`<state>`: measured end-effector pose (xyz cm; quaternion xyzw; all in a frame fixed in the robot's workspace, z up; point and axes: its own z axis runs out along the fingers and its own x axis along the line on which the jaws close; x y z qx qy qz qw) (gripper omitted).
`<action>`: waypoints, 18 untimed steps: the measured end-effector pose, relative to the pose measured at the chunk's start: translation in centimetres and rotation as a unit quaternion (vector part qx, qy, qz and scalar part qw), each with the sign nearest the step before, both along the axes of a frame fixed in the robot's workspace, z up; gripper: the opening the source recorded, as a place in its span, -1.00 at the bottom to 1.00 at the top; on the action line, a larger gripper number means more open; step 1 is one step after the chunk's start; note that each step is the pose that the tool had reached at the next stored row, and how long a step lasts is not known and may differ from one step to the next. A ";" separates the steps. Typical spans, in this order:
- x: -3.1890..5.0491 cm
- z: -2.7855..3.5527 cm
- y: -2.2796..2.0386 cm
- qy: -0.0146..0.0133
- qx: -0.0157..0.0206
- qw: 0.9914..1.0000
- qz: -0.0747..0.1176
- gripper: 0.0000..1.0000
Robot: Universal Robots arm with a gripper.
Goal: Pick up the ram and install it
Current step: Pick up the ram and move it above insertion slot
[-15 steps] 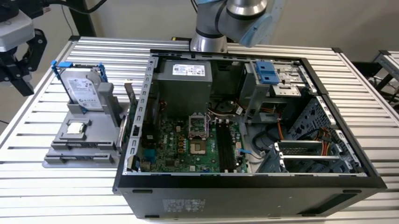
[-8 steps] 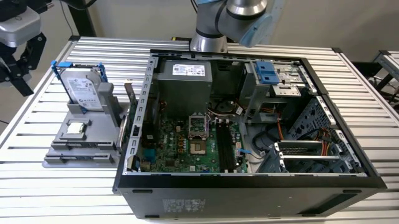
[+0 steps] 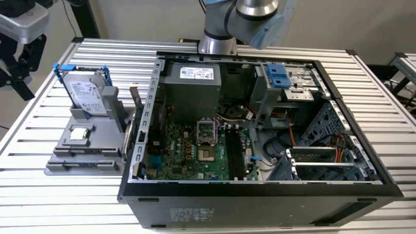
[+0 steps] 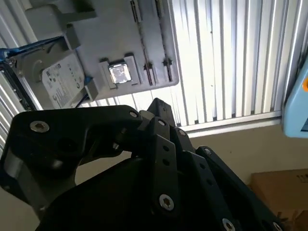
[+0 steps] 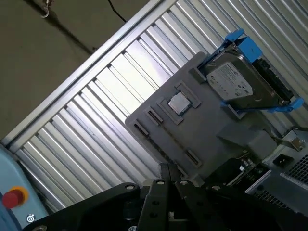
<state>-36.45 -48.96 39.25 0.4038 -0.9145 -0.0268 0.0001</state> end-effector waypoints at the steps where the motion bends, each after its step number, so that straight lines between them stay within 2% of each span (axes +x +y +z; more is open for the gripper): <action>1: 0.00 0.00 0.00 0.000 0.000 1.000 0.009 -1.00; 5: 0.00 0.00 0.00 0.000 0.000 0.999 0.045 -1.00; 8: 0.00 0.00 0.00 0.000 0.000 0.997 0.072 -1.00; 10: 0.00 0.00 0.00 -0.001 0.000 0.996 0.090 -1.00; 13: 0.00 0.00 0.00 -0.002 -0.001 0.993 0.118 -1.00; 16: 0.00 0.00 0.00 -0.004 -0.002 0.990 0.144 -1.00; 18: 0.00 0.00 0.00 -0.005 -0.003 0.987 0.162 -1.00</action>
